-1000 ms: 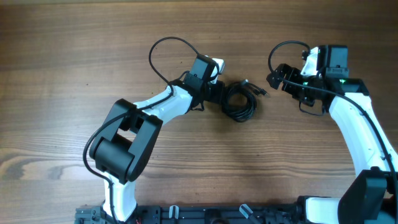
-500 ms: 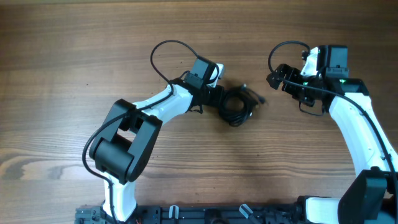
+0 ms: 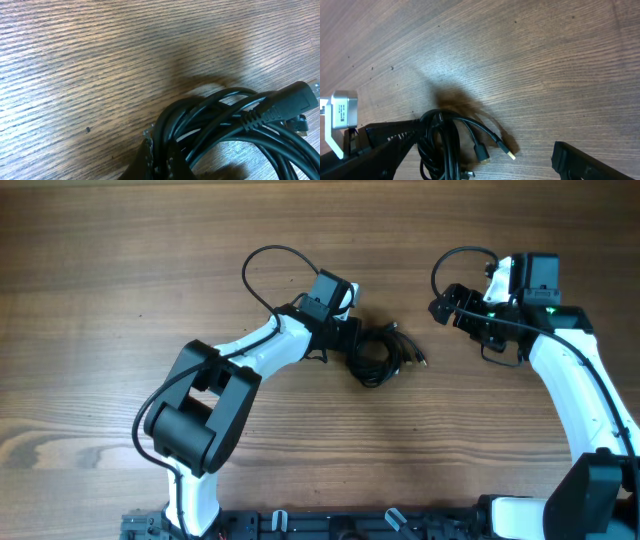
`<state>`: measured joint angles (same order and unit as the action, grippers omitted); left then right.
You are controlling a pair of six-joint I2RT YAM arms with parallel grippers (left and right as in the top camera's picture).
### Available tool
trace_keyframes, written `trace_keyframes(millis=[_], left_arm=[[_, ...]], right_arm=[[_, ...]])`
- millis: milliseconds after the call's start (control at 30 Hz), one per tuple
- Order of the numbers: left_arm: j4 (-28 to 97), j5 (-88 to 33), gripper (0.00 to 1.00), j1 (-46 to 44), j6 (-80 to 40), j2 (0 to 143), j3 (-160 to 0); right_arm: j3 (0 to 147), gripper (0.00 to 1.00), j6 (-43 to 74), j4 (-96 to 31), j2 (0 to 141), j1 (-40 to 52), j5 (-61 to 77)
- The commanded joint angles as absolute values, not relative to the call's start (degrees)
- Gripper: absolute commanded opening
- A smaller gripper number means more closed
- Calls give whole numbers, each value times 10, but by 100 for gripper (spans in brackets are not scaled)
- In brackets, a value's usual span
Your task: Untangle cables
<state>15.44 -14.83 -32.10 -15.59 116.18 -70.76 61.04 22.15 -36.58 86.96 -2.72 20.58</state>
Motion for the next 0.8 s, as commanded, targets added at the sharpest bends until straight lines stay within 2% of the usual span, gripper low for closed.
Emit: trace_keyframes(millis=[0, 233, 433, 633, 767], left_arm=[[147, -106, 4, -320, -139, 1108, -695], [114, -106, 4, -320, -139, 939, -695], [116, -105, 4, -320, -196, 893, -695], [111, -103, 4, -283, -419, 893, -695], [112, -106, 4, -240, -563, 893, -695]], right_arm=[[614, 98, 205, -369, 864, -26, 219], [614, 96, 123, -318, 864, -26, 397], [614, 95, 157, -258, 863, -26, 490], [614, 93, 215, -253, 864, -26, 470], [614, 94, 209, -253, 864, -26, 465]])
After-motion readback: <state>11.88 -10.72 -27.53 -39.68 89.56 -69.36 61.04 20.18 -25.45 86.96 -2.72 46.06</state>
